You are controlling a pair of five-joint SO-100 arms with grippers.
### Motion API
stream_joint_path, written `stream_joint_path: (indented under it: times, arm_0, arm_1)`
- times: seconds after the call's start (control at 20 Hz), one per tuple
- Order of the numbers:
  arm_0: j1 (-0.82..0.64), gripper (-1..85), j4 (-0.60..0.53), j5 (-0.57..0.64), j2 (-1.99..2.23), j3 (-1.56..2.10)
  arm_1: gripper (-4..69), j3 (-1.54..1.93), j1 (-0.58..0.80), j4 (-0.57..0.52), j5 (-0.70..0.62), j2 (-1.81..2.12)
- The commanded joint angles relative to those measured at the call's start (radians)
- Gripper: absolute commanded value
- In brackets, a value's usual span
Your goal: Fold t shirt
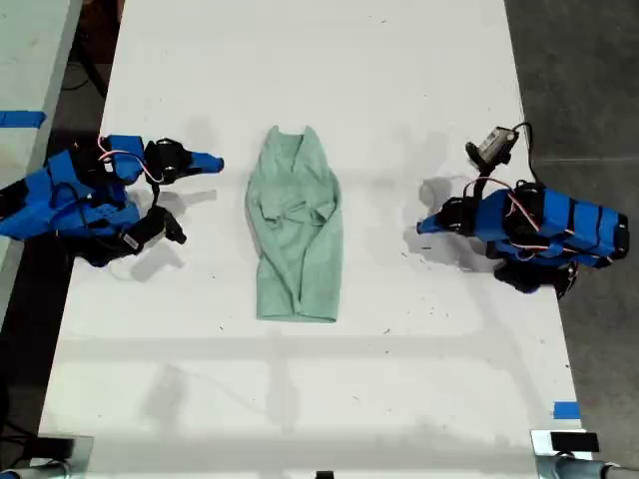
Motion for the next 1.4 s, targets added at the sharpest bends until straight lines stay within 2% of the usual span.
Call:
stream_joint_path:
  times: [0.0,0.15,0.2,0.25,0.4,0.6,0.65,0.7,0.85,1.0,1.15,1.25,1.3,1.35]
  arm_0:
    - [0.104,-0.2,-0.011,-0.081,-0.353,-0.311]
    - [0.259,0.0,0.167,-0.198,-0.804,-0.704]
    - [0.307,0.1,0.206,-0.224,-0.905,-0.815]
    - [0.347,0.4,0.264,-0.253,-0.997,-0.925]
    - [0.457,0.6,0.436,-0.313,-1.247,-1.193]
    - [0.609,3.2,0.537,-0.446,-1.443,-1.246]
    - [0.649,9.1,0.551,-0.483,-1.480,-1.244]
    - [0.690,18.5,0.551,-0.505,-1.520,-1.249]
    - [0.770,23.8,0.528,-0.522,-1.624,-1.322]
    - [0.802,24.0,0.486,-0.497,-1.743,-1.439]
    - [0.815,24.2,0.471,-0.494,-1.914,-1.554]
    - [0.807,22.0,0.399,-0.459,-2.056,-1.615]
    - [0.805,19.8,0.399,-0.451,-2.157,-1.695]
    - [0.810,7.3,0.430,-0.454,-2.252,-1.795]
  arm_1:
    - [-2.0,-0.229,-0.124,-0.107,0.067,-0.256]
    - [-1.2,-0.525,-0.233,-0.219,0.051,-0.755]
    - [1.9,-0.620,-0.261,-0.238,0.043,-0.894]
    - [4.2,-0.712,-0.284,-0.236,0.043,-1.025]
    - [5.0,-0.976,-0.319,-0.175,0.032,-1.350]
    - [5.2,-1.267,-0.337,-0.112,-0.006,-1.660]
    - [5.2,-1.319,-0.342,-0.110,-0.017,-1.718]
    - [5.2,-1.382,-0.348,-0.103,-0.040,-1.782]
    - [5.3,-1.667,-0.370,0.014,-0.086,-2.017]
    - [5.6,-1.829,-0.371,0.052,-0.107,-2.155]
    - [5.7,-1.841,-0.370,0.080,-0.109,-2.164]
    - [5.7,-1.841,-0.371,0.086,-0.114,-2.155]
    - [5.8,-1.842,-0.376,0.087,-0.117,-2.154]
    - [5.8,-1.842,-0.380,0.089,-0.117,-2.154]
